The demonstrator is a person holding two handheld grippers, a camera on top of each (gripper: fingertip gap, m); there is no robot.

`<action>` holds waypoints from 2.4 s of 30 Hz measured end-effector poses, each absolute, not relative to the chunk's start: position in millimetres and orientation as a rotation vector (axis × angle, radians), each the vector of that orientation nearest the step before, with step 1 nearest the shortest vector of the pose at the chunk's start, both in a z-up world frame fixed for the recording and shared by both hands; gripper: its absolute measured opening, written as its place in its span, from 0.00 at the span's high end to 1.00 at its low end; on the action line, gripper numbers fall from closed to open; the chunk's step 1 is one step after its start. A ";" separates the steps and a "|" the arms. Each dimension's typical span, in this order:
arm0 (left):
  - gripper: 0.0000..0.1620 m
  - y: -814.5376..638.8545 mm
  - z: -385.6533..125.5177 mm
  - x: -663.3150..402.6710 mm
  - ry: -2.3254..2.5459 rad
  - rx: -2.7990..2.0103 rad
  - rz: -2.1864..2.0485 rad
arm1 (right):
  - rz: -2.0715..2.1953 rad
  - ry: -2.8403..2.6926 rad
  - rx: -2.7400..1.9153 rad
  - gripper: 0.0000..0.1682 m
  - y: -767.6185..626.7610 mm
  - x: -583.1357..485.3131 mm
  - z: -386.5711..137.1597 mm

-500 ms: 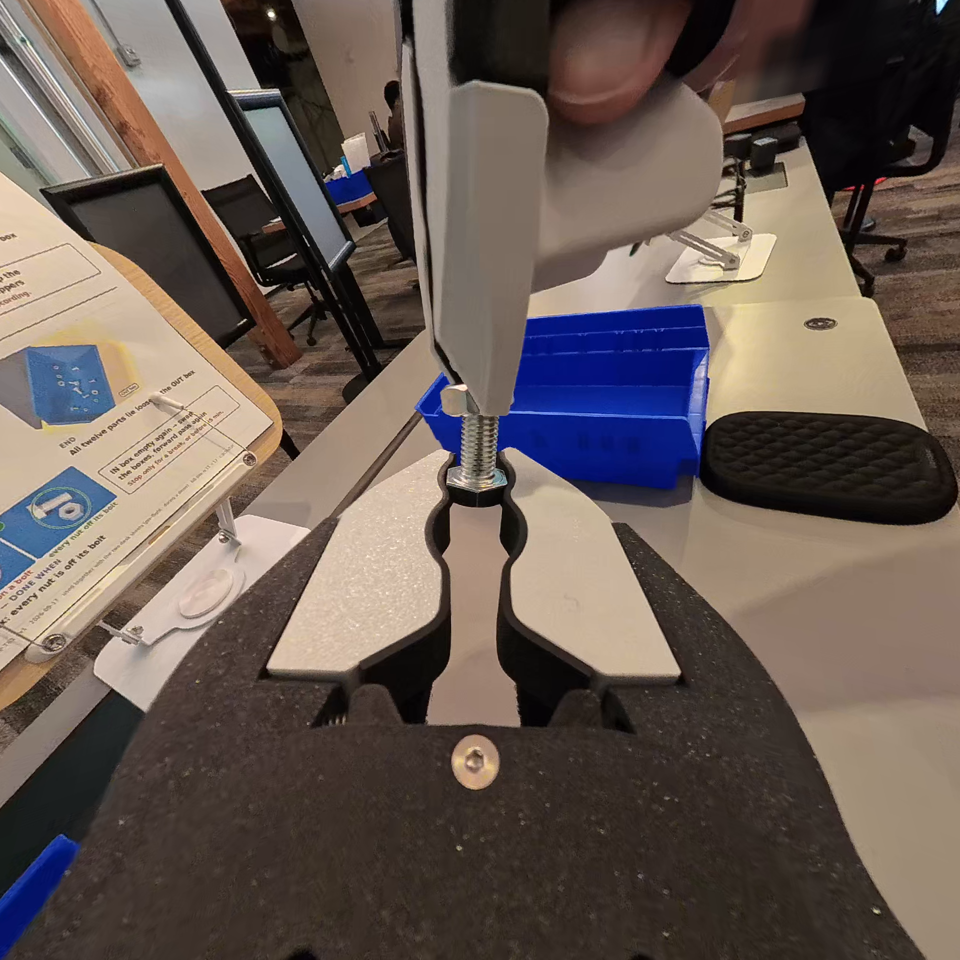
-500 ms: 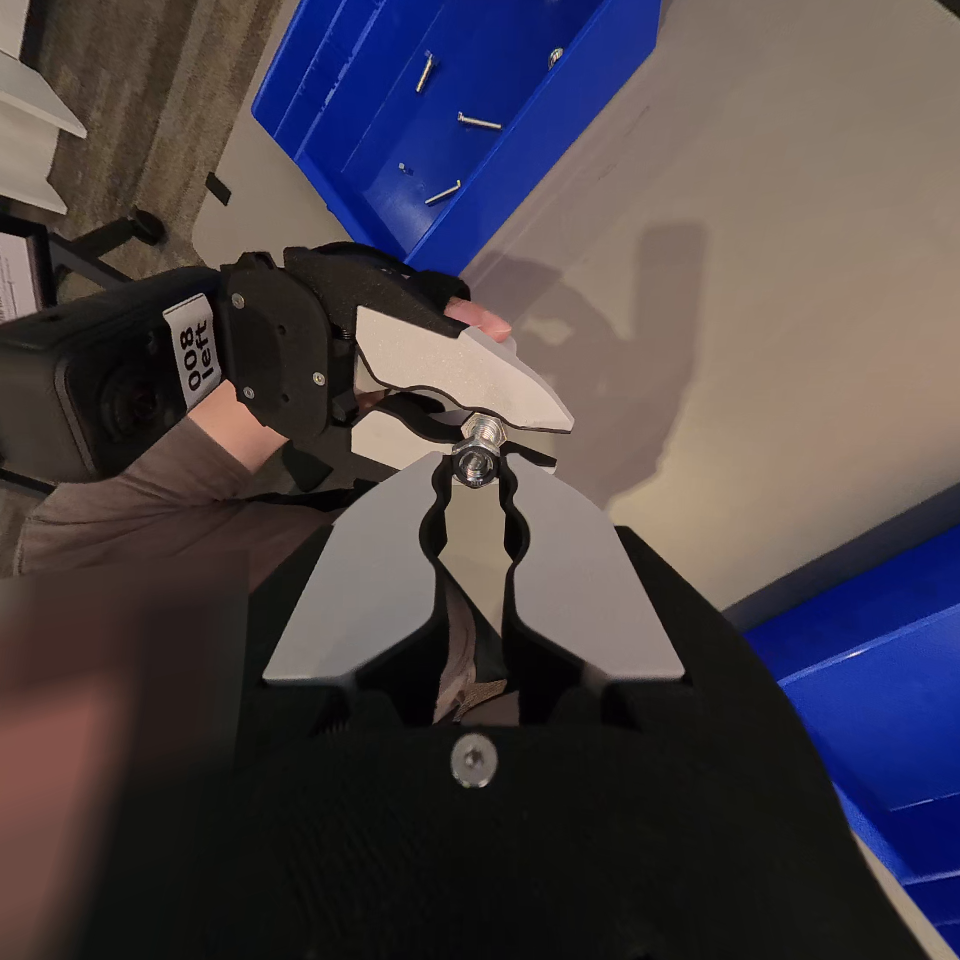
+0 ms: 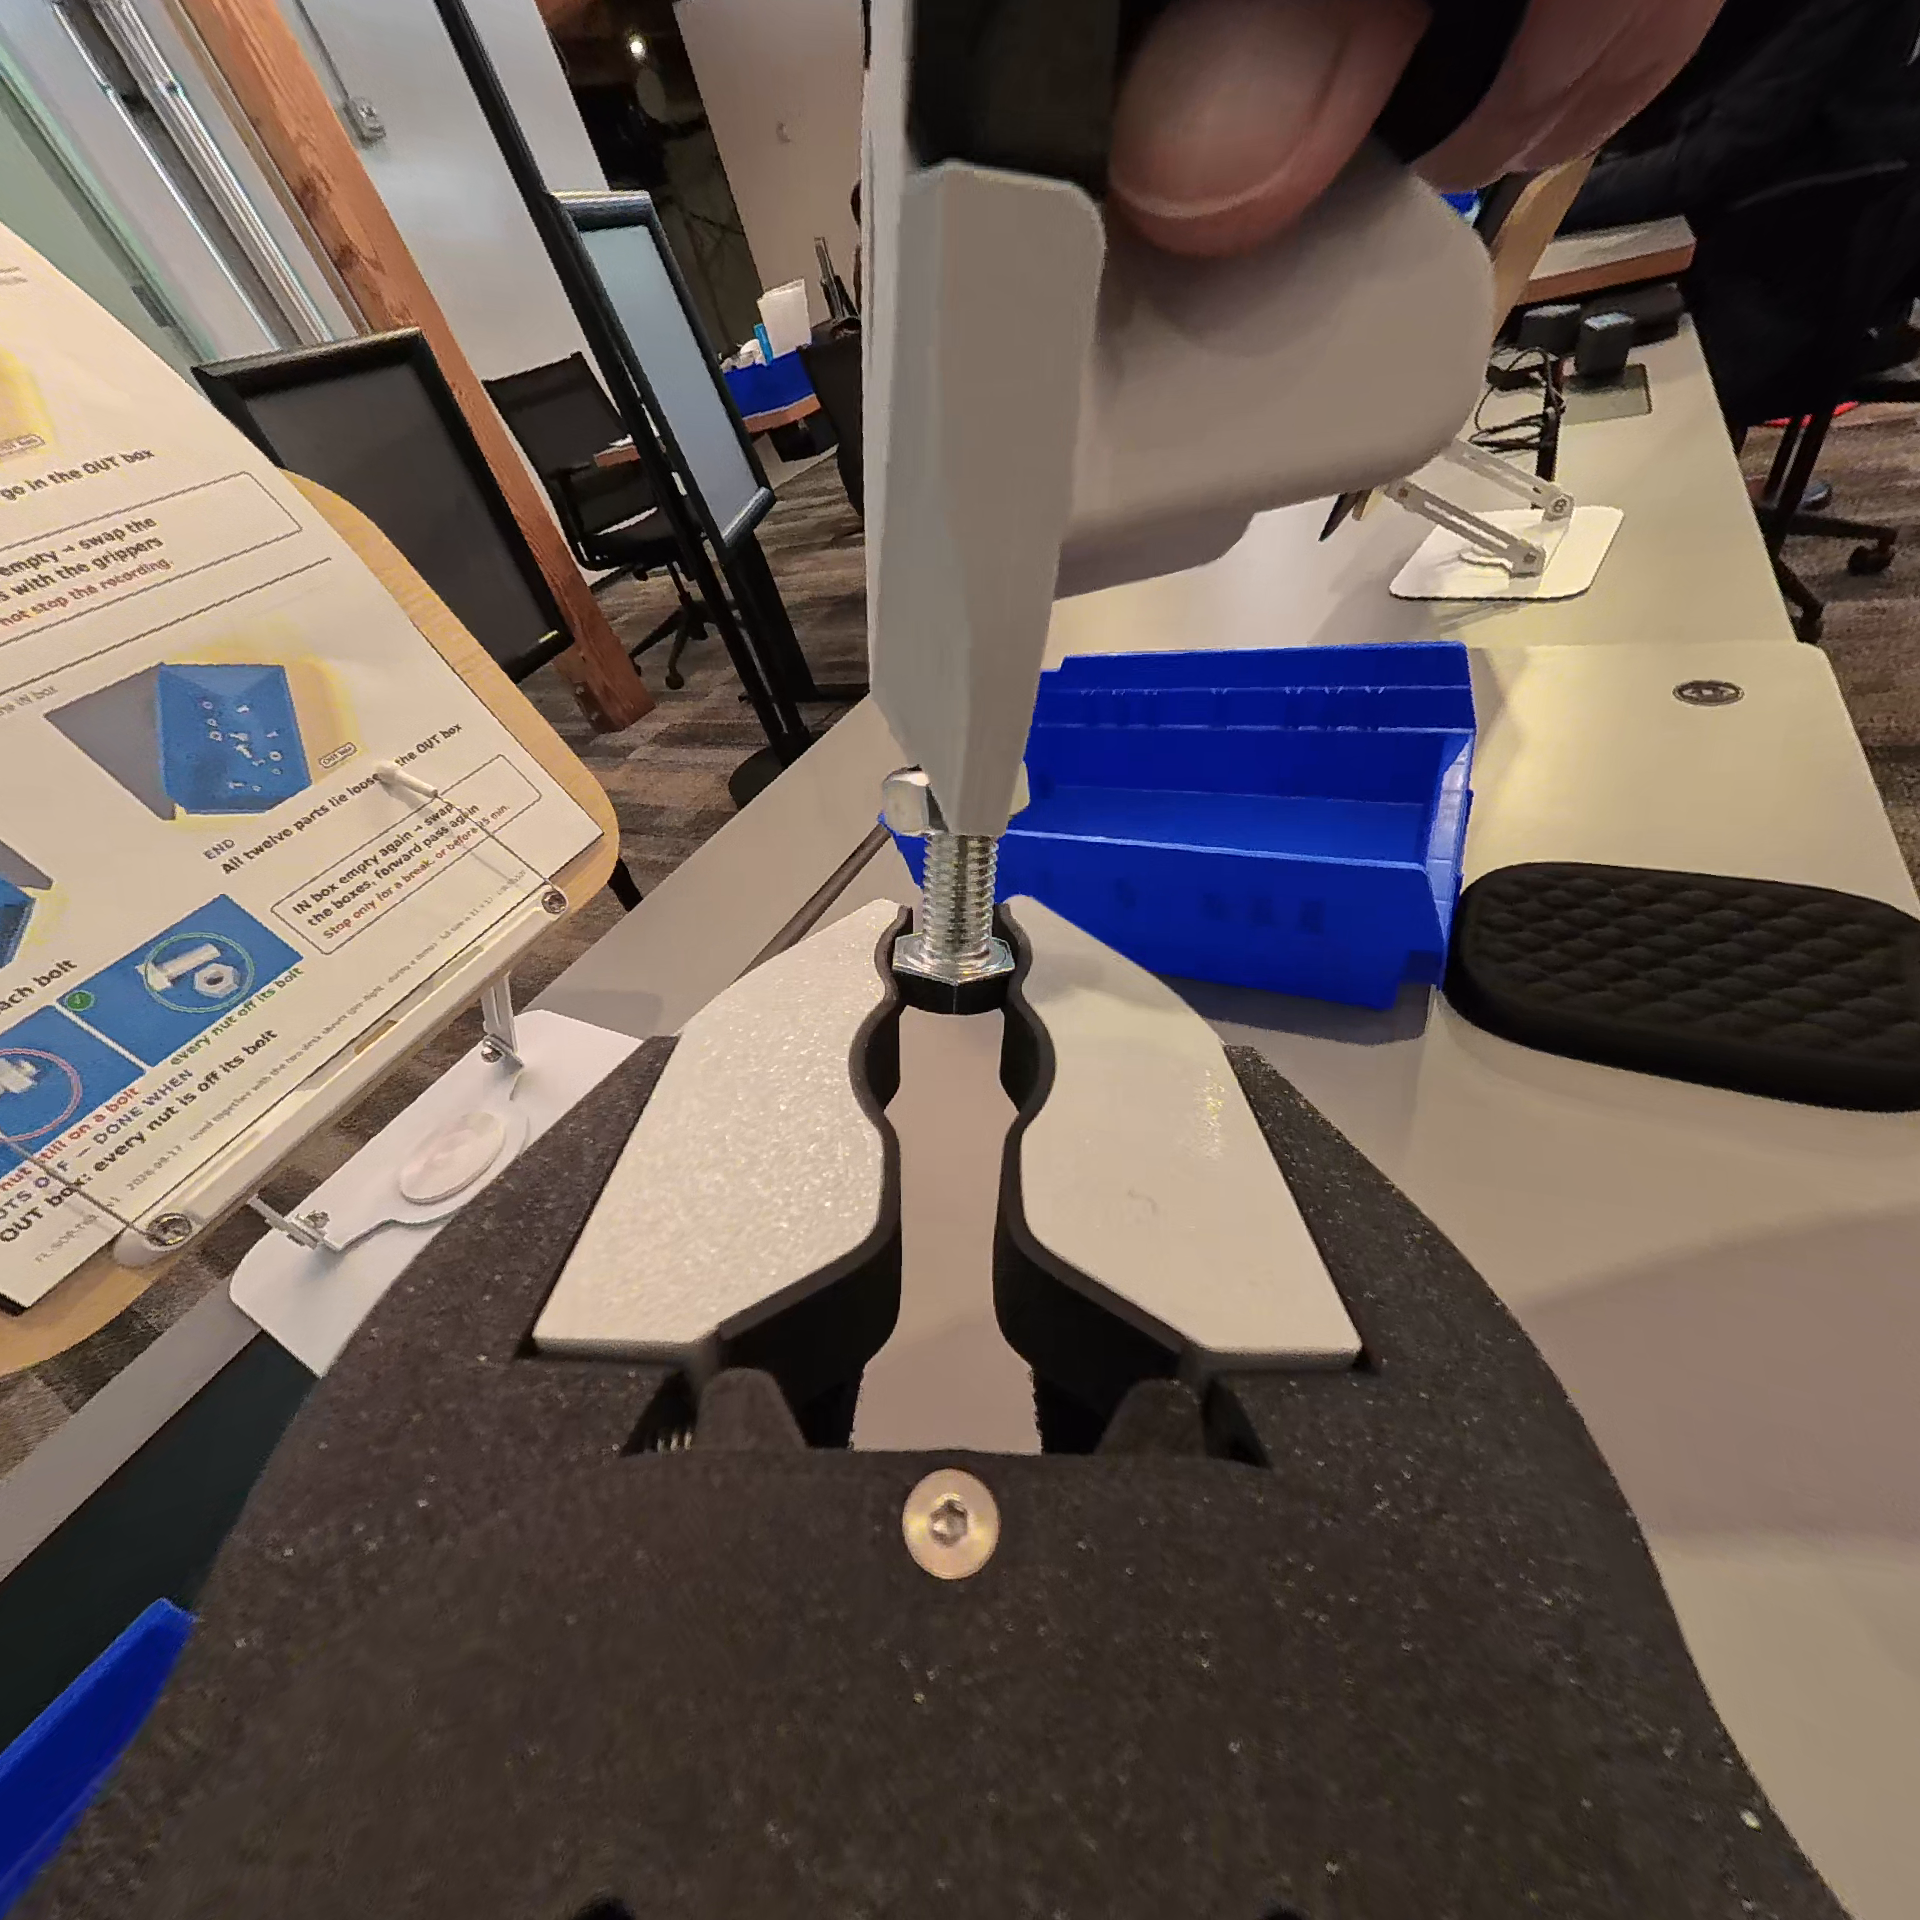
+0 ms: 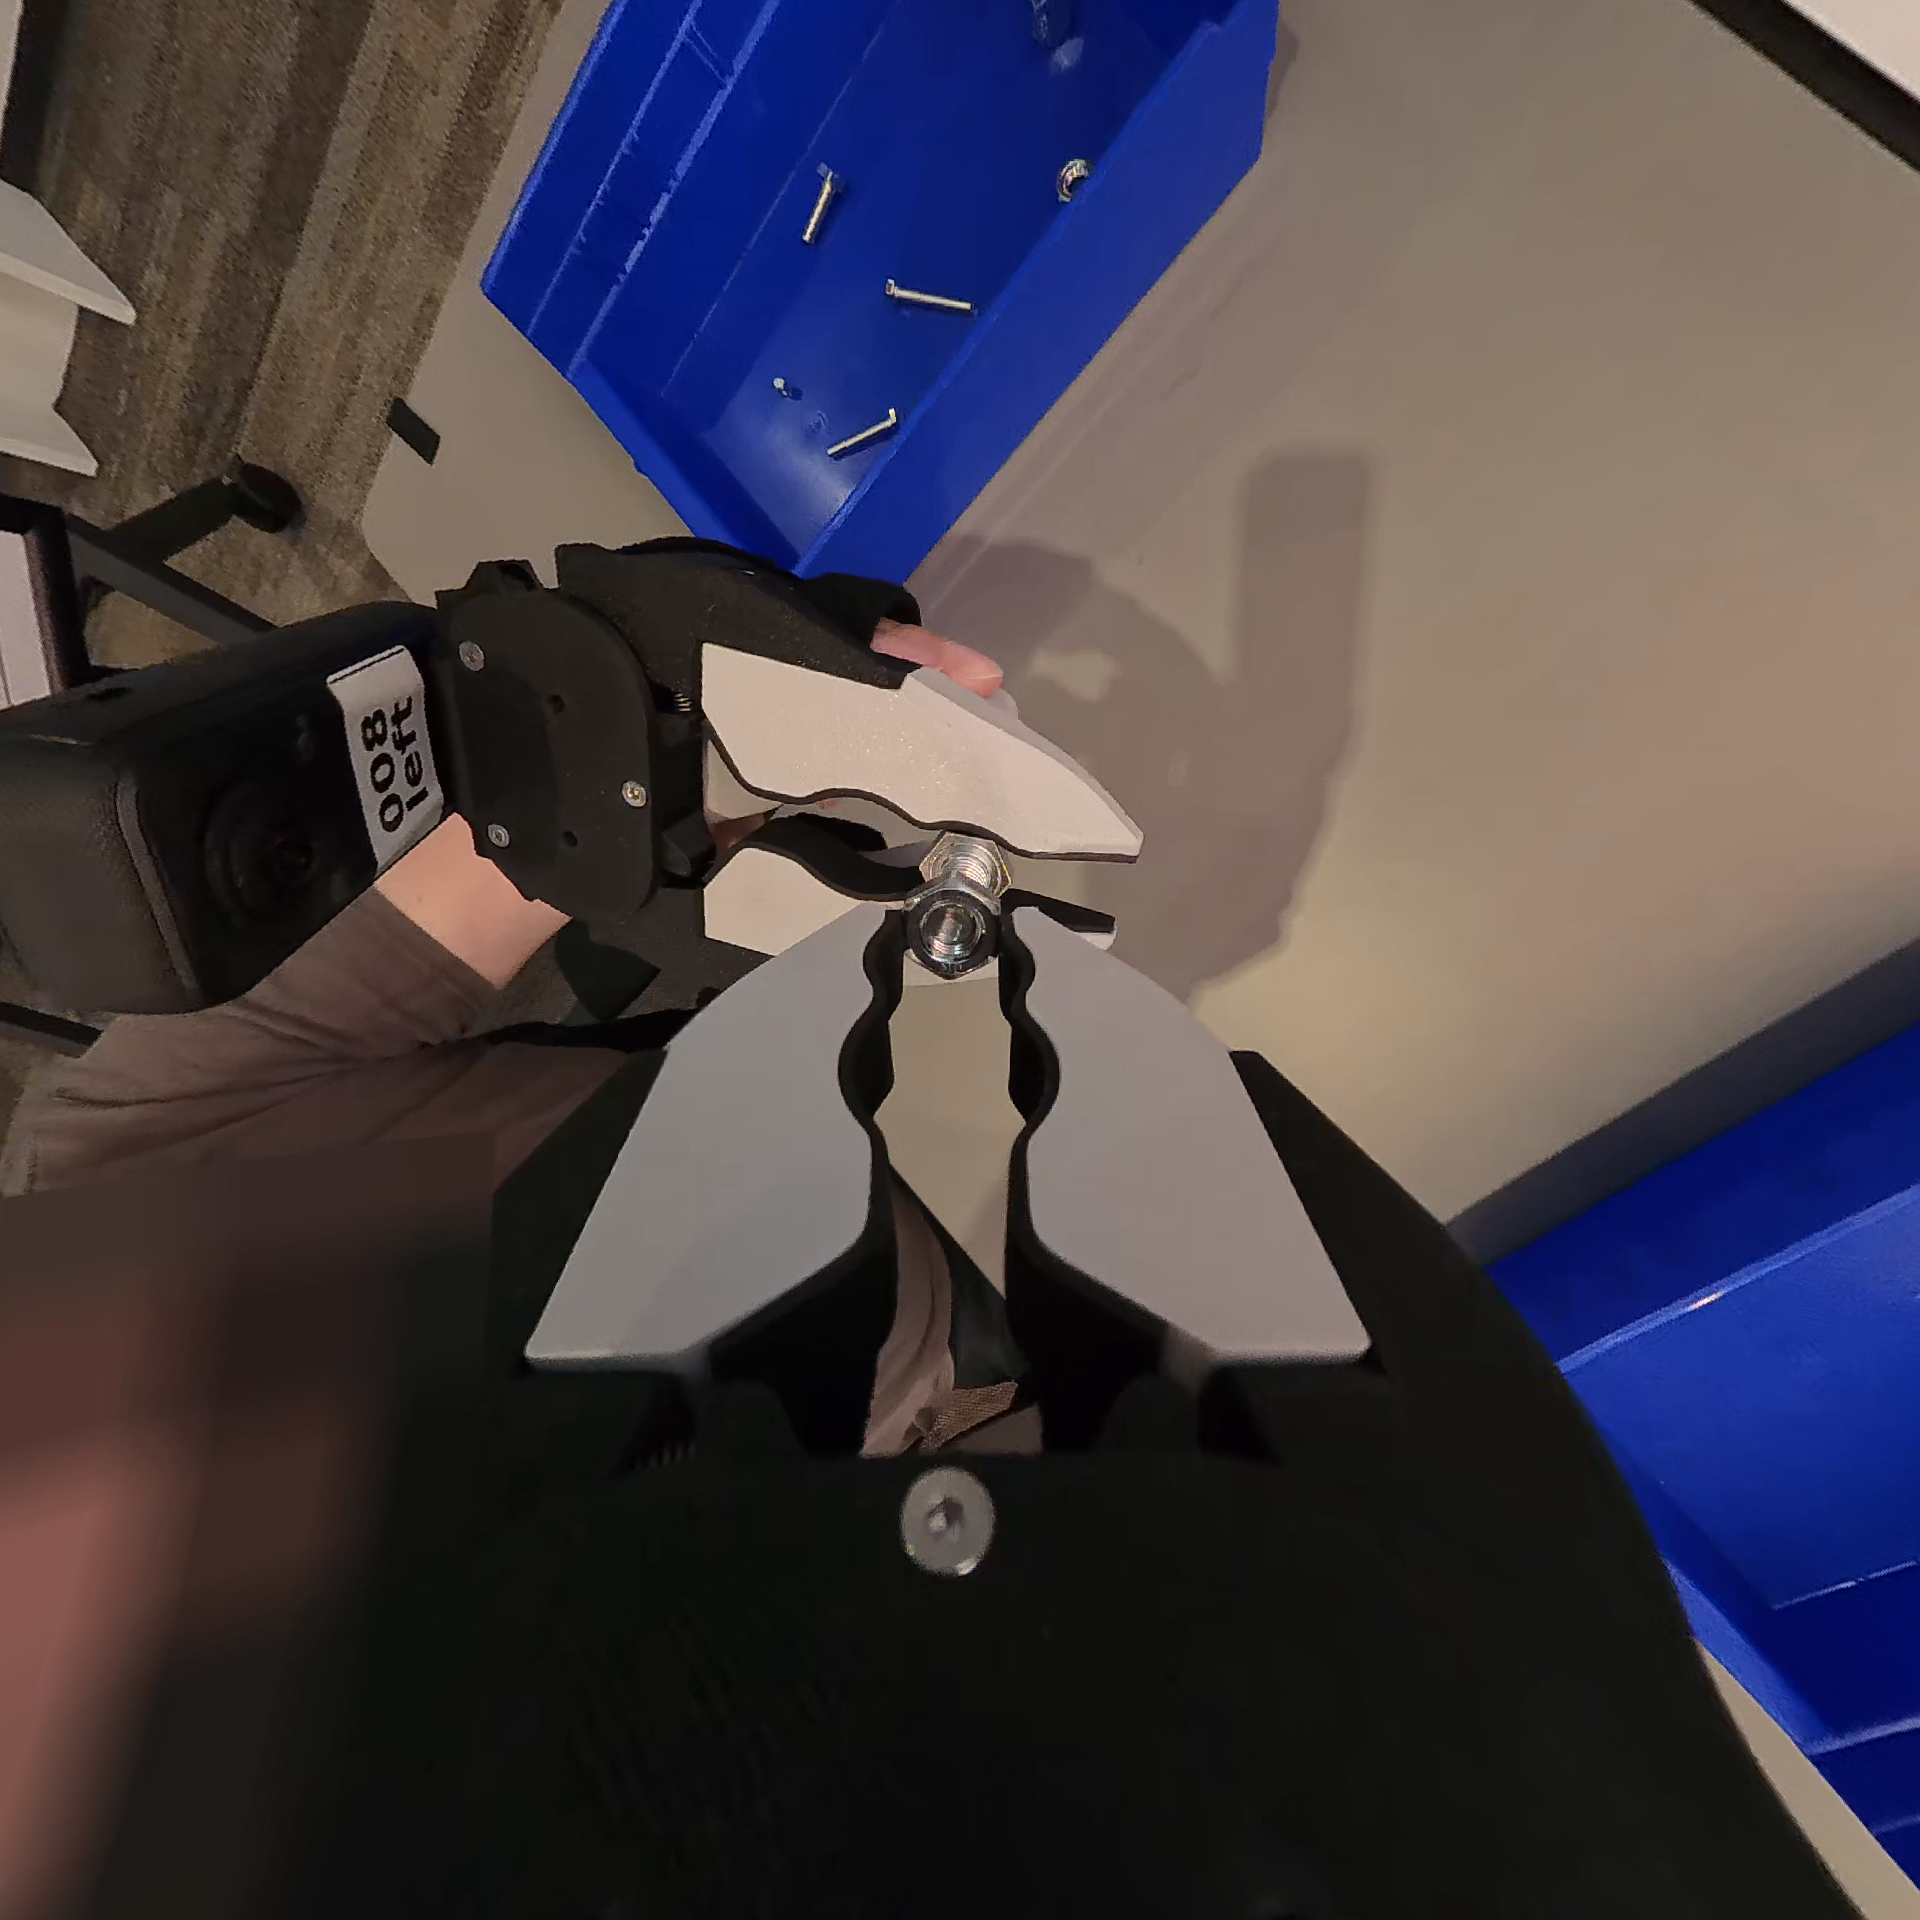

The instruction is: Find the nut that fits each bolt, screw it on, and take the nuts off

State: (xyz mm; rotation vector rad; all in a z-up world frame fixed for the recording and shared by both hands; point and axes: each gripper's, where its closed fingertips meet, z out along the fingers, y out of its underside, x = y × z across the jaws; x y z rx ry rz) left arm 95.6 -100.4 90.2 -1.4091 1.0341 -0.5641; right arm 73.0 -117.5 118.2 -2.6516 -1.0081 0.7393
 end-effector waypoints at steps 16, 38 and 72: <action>0.91 -104.5 99.5 93.2 0.977 -1.409 -0.729 | 0.676 -1.048 -2.600 0.89 -116.2 65.6 127.4; 0.91 -108.9 107.1 91.5 0.977 -1.372 -0.764 | 0.567 -1.276 -2.473 0.89 -120.0 61.9 133.4; 0.91 -234.5 119.3 101.0 1.487 -1.063 -1.701 | 0.541 -2.194 -1.900 0.89 -212.3 69.8 141.5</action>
